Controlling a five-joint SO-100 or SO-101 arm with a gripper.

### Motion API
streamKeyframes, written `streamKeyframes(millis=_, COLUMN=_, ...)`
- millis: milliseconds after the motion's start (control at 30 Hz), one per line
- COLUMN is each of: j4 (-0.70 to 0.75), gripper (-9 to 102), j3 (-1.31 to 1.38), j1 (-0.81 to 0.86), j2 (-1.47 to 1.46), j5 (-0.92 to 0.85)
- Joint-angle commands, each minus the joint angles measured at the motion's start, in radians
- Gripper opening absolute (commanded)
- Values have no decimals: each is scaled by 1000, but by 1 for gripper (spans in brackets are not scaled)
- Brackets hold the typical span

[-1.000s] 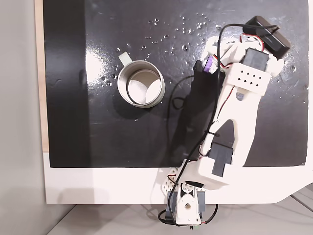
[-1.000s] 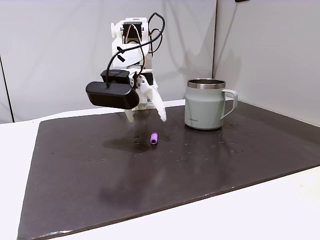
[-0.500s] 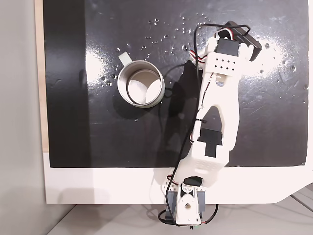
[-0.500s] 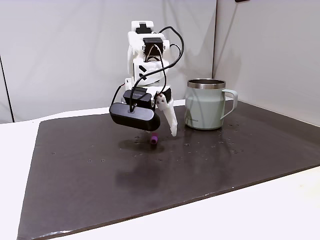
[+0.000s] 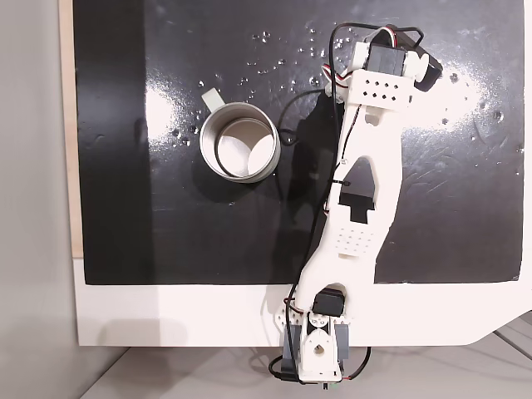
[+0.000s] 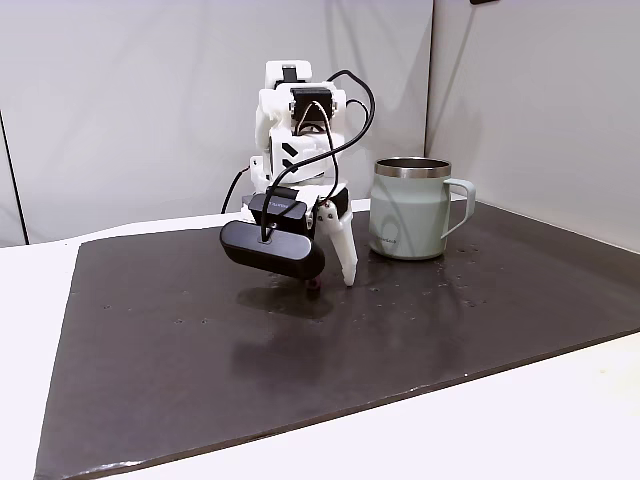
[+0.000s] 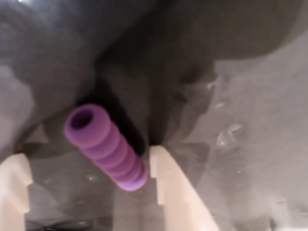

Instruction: Grasp a pengrip and put it in the cup.

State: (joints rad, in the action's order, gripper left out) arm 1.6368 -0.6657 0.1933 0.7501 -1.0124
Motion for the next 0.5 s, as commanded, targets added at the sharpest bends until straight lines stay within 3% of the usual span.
streamKeyframes(millis=0, j4=97, gripper=22, j3=239, j1=20, j2=-100, j5=18)
streamKeyframes(millis=67, j4=150, gripper=19, j3=357, j1=23, j2=-170, j5=21)
streamKeyframes(millis=300, j4=150, gripper=0, j3=373, j1=31, j2=-186, j5=28)
streamKeyframes(millis=467, j4=152, gripper=0, j3=374, j1=34, j2=-183, j5=32)
